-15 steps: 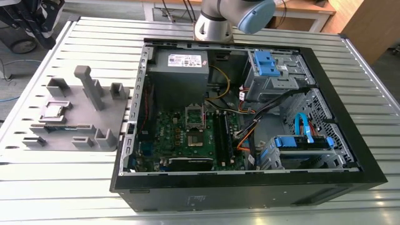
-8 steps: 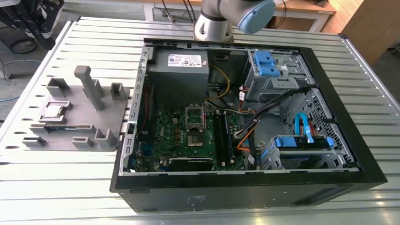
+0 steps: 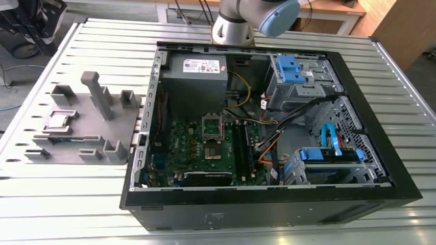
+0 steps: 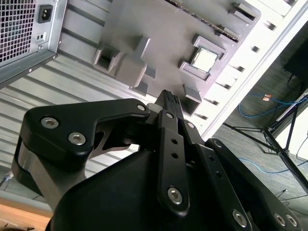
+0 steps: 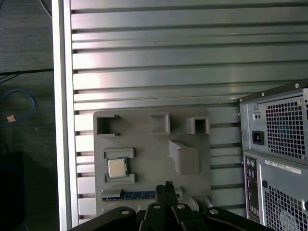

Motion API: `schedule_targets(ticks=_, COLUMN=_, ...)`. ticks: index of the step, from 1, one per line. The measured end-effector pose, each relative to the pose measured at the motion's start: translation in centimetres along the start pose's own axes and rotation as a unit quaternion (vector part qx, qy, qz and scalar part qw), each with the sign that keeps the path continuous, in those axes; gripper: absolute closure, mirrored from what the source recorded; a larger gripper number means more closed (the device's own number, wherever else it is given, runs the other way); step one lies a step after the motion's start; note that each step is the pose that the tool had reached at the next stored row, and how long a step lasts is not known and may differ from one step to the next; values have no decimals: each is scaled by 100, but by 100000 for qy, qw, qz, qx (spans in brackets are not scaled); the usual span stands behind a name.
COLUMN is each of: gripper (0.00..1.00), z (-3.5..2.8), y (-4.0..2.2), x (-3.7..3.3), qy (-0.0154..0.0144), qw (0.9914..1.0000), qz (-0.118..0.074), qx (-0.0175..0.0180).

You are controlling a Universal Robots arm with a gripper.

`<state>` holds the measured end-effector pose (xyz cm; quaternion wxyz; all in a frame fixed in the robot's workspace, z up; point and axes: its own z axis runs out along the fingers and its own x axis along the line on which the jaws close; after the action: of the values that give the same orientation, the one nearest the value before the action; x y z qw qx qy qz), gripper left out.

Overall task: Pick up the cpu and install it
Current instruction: 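Reach for the cpu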

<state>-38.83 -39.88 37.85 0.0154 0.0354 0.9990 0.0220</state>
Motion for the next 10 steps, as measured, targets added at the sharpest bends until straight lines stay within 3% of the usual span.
schedule_targets(ticks=10, gripper=89, z=73, y=-9, x=64, qy=3, qw=100000, qz=-3, qx=3)
